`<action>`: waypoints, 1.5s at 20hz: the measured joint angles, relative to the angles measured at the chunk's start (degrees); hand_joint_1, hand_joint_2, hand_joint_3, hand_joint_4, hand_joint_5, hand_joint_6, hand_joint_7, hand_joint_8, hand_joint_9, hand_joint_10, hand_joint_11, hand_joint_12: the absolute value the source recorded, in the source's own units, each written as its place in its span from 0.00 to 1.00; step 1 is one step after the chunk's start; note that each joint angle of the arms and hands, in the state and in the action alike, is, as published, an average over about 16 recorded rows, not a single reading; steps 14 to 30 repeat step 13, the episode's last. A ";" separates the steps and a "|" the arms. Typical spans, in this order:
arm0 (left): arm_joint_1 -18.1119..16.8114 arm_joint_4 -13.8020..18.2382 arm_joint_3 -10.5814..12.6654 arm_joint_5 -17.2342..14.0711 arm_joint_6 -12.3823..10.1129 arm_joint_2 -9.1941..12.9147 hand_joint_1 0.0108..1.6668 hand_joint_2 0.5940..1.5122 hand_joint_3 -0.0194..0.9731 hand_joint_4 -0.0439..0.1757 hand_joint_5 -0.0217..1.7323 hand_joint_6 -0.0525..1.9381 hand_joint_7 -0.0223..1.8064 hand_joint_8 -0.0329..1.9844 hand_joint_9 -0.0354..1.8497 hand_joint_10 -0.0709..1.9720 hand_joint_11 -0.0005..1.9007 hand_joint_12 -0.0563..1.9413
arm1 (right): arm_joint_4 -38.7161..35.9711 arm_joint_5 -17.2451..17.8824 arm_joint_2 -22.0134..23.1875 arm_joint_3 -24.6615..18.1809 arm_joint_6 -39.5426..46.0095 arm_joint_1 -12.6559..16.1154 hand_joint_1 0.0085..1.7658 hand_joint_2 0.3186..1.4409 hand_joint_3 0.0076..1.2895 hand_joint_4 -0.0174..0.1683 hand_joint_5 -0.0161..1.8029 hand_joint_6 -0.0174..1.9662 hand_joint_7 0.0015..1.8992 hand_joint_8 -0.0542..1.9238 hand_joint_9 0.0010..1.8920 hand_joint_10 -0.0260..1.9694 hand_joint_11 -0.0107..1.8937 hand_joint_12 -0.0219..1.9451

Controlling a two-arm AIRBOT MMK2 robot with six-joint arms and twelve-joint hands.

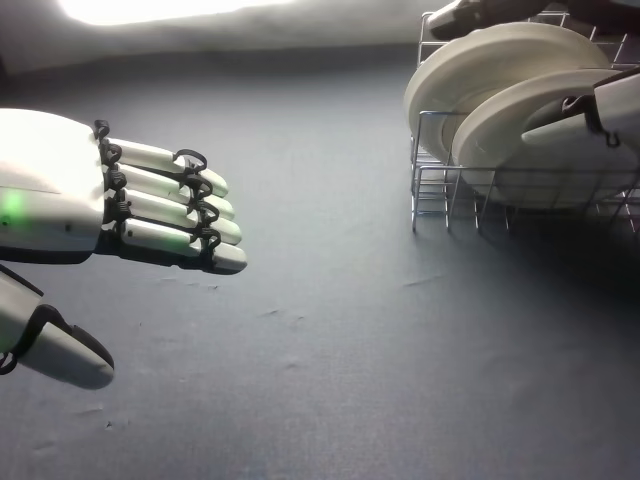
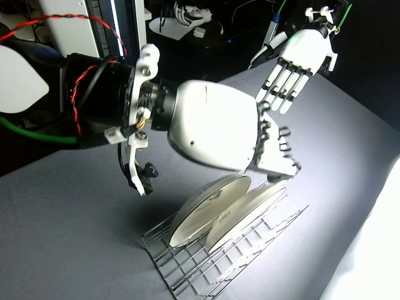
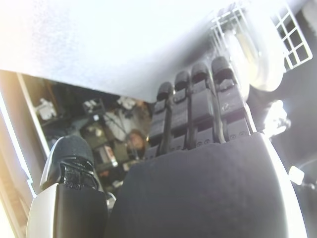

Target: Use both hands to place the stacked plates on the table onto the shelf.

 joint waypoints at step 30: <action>-0.60 -1.20 -1.26 0.09 -0.03 -0.05 0.00 0.64 0.03 0.20 0.13 0.04 0.15 0.02 0.14 0.04 0.02 0.25 | -19.60 20.75 -0.30 0.00 -2.08 -3.16 0.53 0.62 0.00 0.12 0.29 0.03 0.29 0.03 0.21 0.16 0.01 0.73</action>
